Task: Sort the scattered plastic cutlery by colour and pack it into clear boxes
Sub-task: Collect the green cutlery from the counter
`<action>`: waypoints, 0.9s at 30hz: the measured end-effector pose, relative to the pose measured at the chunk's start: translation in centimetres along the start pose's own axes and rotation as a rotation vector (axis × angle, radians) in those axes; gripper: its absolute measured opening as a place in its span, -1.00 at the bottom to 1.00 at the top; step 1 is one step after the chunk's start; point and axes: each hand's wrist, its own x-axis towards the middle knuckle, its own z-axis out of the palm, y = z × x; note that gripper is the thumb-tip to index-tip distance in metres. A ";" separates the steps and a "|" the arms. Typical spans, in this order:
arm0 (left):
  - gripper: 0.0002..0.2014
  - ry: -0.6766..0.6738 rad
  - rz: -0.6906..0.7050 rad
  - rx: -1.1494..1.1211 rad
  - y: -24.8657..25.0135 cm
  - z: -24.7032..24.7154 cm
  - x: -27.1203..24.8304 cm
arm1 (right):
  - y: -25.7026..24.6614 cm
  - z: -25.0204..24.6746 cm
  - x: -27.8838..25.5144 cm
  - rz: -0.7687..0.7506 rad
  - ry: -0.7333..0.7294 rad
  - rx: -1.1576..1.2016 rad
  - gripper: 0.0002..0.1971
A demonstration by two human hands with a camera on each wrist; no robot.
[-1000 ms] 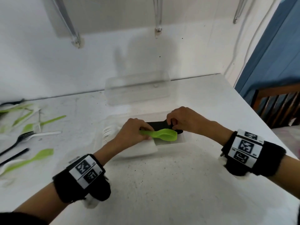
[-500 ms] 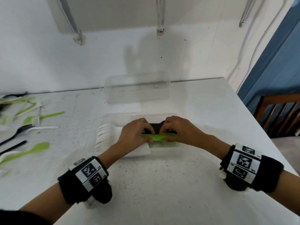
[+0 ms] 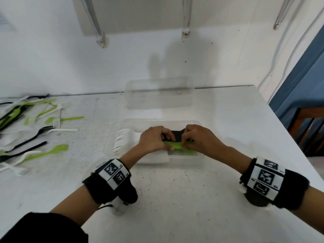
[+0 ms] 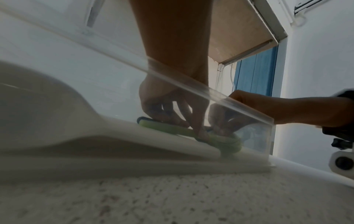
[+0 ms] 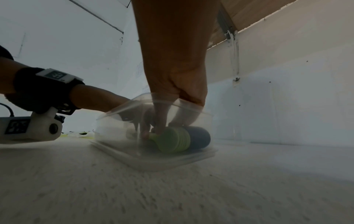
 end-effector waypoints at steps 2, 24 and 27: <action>-0.73 0.000 -0.002 0.005 0.0 0.0 0.0 | -0.2 0.0 0.2 0.010 -0.001 -0.033 -0.91; -0.80 0.012 0.074 0.006 0.0 0.0 -0.6 | -0.4 -0.3 0.4 0.048 -0.014 0.011 -0.81; -0.79 -0.018 0.088 0.002 0.0 0.1 -0.4 | 0.6 -1.5 0.7 0.024 0.035 0.201 -0.76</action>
